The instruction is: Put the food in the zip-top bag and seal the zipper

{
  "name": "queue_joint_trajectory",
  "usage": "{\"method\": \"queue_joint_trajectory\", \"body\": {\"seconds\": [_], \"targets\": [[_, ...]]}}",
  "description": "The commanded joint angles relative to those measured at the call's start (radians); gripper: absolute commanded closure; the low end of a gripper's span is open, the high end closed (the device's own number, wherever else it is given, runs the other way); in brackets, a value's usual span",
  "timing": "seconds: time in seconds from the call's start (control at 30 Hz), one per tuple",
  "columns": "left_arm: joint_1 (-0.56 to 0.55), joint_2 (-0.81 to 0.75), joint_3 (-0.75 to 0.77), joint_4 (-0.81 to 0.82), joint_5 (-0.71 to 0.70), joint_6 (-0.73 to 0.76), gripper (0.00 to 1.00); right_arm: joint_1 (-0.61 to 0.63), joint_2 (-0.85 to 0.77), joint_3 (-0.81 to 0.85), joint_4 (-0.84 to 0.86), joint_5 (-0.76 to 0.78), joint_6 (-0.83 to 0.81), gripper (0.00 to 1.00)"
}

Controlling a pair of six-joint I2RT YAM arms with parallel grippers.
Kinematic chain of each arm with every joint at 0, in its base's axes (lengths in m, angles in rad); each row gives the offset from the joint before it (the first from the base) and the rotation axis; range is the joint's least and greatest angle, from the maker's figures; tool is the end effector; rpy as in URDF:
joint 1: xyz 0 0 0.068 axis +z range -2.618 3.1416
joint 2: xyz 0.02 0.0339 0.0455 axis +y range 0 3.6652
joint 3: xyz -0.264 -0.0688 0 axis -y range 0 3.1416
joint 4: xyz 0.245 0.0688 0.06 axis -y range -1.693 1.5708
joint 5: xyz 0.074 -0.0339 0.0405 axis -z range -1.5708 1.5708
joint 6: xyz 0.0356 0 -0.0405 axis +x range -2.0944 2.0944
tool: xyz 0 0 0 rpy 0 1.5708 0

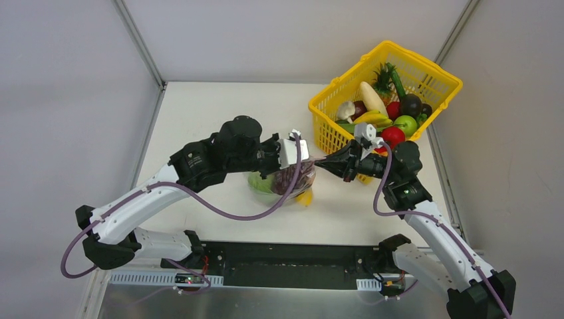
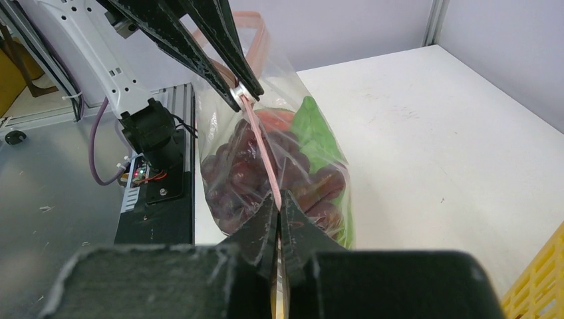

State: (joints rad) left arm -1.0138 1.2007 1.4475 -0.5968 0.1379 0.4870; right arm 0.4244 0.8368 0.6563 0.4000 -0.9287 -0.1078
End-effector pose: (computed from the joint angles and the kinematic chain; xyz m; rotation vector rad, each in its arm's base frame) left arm 0.1280 -0.2149 0.4402 1.3953 1.3588 -0.4840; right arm 0.1596 0.1034 0.3453 -1.1023 1.0190 0.8800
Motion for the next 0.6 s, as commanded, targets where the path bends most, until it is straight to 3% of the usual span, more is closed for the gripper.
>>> {"method": "queue_joint_trajectory", "body": {"seconds": [0.0, 0.47, 0.5, 0.57], "targets": [[0.022, -0.074, 0.003, -0.042, -0.126, 0.022, 1.00, -0.014, -0.022, -0.009, 0.045, 0.038, 0.005, 1.00], [0.047, -0.107, -0.044, 0.027, -0.101, -0.014, 1.00, -0.014, -0.023, 0.004, 0.064, 0.051, 0.028, 0.99], [0.047, -0.097, -0.035, 0.024, -0.083, -0.012, 1.00, -0.014, -0.020, 0.015, 0.066, 0.060, 0.039, 0.93], [0.047, -0.071, -0.010, 0.019, -0.040, -0.004, 1.00, -0.013, -0.004, 0.050, 0.055, 0.058, 0.052, 0.71]]}}
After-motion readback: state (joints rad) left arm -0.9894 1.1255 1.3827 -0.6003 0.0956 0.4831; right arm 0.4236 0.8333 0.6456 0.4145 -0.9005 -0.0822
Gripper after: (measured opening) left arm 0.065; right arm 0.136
